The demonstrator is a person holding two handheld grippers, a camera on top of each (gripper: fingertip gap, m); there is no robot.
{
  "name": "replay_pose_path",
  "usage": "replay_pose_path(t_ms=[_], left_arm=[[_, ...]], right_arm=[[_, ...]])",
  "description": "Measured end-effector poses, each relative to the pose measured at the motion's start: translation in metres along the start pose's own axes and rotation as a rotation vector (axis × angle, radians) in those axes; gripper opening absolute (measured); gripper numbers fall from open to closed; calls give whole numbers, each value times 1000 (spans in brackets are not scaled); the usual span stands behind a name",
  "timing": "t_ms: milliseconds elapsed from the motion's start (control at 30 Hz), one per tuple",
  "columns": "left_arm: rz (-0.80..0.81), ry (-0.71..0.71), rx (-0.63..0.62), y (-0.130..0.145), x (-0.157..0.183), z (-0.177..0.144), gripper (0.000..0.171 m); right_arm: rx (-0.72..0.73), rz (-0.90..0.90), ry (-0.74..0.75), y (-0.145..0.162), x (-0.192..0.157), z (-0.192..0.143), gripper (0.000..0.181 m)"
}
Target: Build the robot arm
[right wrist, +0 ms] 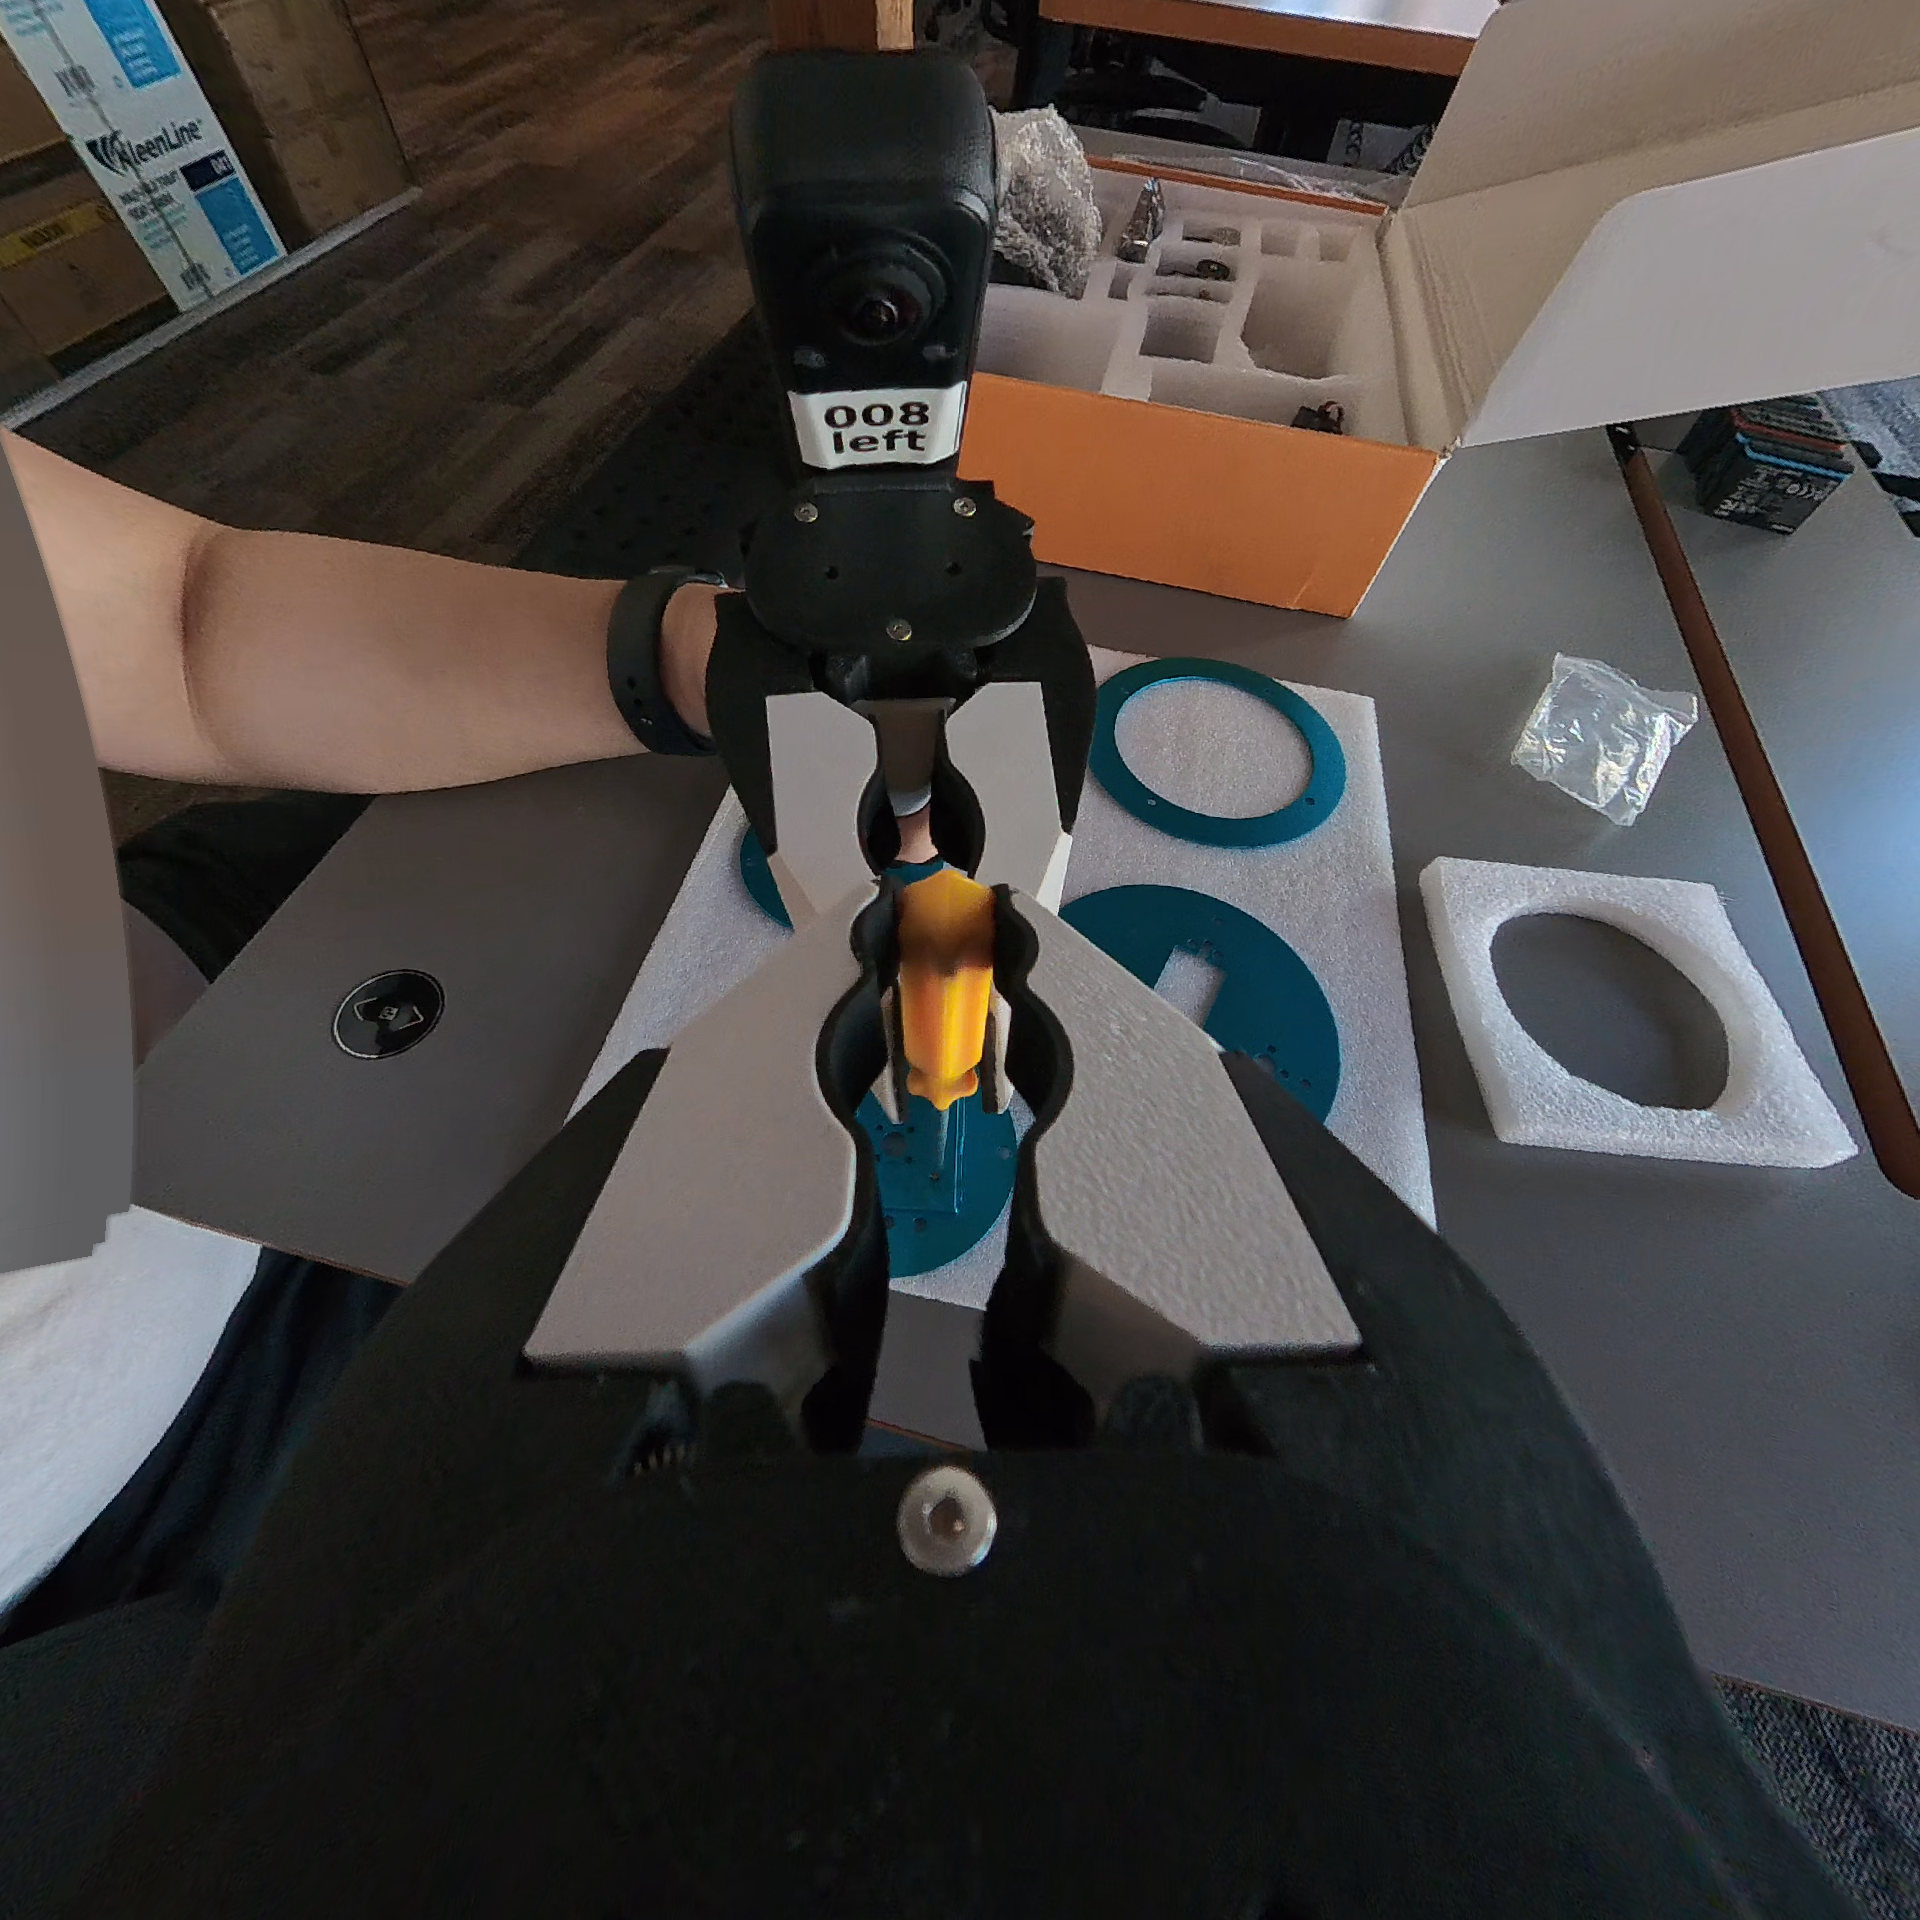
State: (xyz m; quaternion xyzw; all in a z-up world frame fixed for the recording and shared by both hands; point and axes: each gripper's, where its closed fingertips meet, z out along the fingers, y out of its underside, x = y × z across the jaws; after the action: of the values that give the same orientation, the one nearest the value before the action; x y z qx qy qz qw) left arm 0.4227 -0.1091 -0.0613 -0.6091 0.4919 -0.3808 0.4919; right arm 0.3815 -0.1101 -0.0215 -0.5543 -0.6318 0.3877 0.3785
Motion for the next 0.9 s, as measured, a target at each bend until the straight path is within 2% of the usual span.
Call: replay_pose_path(t_ms=[133,200,333,600,900], left_arm=[[5,15,6,0,2,1,15],[2,18,6,0,2,1,15],[18,23,7,0,4,2,15],[12,27,12,0,3,-1,15],[12,18,6,0,2,0,15]], right_arm=[[-31,-35,-15,2,-3,-1,16],[-55,-76,-46,3,-6,-4,24],[-103,-114,-63,6,-7,-7,16],[-226,-76,-18,7,-5,-3,15],[-241,-23,-6,8,-4,-5,15]])
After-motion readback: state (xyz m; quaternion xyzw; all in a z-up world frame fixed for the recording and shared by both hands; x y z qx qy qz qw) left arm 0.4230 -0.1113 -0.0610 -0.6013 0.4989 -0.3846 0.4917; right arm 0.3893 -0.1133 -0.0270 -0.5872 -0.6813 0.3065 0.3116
